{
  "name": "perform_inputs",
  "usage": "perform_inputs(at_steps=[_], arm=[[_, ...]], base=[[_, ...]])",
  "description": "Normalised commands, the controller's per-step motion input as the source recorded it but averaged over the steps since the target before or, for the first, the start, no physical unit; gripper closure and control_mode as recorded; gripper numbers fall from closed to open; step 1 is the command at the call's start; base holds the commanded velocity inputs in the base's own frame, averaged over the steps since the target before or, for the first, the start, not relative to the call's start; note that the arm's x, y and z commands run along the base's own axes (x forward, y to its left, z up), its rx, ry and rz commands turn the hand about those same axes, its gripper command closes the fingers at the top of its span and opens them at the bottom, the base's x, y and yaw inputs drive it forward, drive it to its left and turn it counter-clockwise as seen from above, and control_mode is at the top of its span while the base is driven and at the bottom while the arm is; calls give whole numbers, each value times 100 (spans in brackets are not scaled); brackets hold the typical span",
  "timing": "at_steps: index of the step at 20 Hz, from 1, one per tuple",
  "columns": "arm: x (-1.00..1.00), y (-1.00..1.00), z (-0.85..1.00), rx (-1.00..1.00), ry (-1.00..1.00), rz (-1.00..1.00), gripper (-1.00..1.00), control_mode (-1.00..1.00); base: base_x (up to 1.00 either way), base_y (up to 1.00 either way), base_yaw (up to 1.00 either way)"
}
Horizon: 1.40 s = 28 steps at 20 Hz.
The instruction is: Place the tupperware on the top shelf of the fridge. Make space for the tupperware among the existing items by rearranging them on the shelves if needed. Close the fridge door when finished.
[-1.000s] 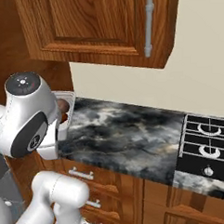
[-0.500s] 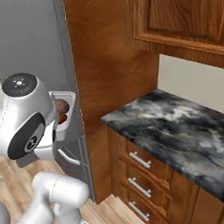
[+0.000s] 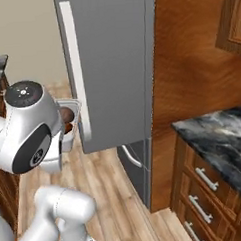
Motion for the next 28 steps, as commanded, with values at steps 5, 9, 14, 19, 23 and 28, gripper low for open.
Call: perform_inputs(at_steps=[5,9,14,19,23,28], arm=[[0,0,0,0,0,0,100,100],[0,0,0,0,0,0,100,100],[0,0,0,0,0,0,100,100],[0,0,0,0,0,0,100,100],[0,0,0,0,0,0,100,100],[0,0,0,0,0,0,100,100]], base=[[66,95,38],[75,96,31],[91,95,20],[100,68,3],[100,87,1],[100,51,21]])
